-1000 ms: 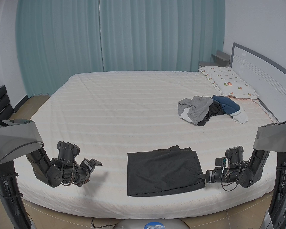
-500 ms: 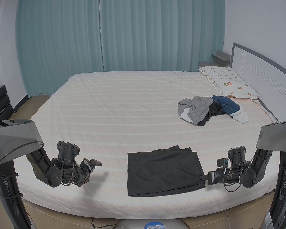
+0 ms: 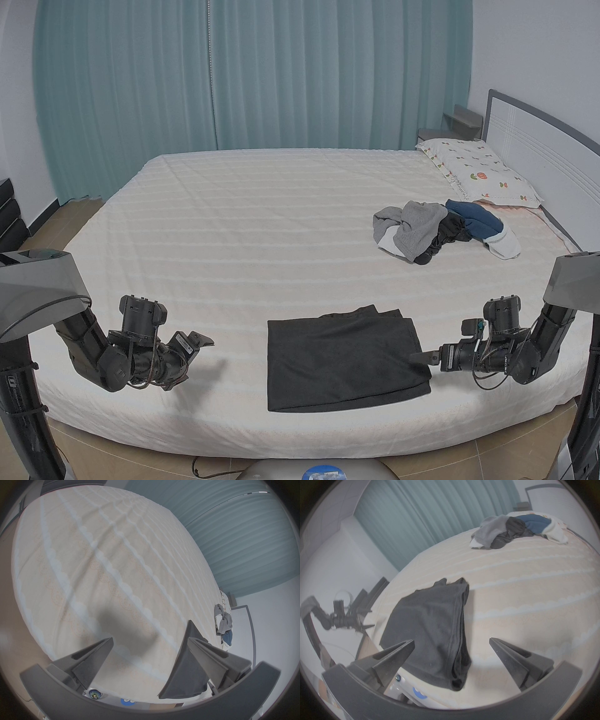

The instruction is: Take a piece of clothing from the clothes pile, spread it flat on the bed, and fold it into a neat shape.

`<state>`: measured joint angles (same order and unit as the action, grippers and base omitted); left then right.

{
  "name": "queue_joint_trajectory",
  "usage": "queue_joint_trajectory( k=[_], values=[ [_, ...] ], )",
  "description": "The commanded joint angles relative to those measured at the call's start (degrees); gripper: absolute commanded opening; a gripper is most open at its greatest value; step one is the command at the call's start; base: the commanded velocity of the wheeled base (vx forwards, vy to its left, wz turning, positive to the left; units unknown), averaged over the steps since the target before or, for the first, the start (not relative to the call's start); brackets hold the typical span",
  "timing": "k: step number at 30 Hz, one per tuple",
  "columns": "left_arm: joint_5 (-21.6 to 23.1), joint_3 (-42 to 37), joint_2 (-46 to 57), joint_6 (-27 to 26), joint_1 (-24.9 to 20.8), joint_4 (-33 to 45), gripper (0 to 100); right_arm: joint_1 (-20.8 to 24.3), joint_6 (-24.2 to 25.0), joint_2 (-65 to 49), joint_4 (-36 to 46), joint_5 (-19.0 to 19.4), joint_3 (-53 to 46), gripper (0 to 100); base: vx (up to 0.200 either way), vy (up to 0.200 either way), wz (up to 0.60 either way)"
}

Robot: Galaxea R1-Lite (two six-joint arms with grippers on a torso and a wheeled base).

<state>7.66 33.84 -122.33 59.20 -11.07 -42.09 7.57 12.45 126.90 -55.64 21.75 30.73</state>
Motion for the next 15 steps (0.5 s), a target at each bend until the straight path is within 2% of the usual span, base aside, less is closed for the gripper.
queue_joint_trajectory(
  k=[1, 9, 15],
  values=[
    [-0.01, 0.08, 0.08, 0.13, -0.01, -0.01, 100, -1.24, 8.30, 0.19, -0.17, 0.05, 4.78, 100, 0.000, -0.200, 0.00],
    [0.08, 0.26, 0.52, -0.05, -0.09, 0.08, 100, -1.68, 21.83, 3.53, -0.44, 0.31, 11.28, 100, 0.000, -0.200, 0.00],
    [-0.01, 0.61, 0.25, 0.13, -1.50, 0.17, 100, -1.95, 27.02, 6.60, -0.44, 0.66, 13.74, 100, 0.000, -0.200, 0.00]
  ],
)
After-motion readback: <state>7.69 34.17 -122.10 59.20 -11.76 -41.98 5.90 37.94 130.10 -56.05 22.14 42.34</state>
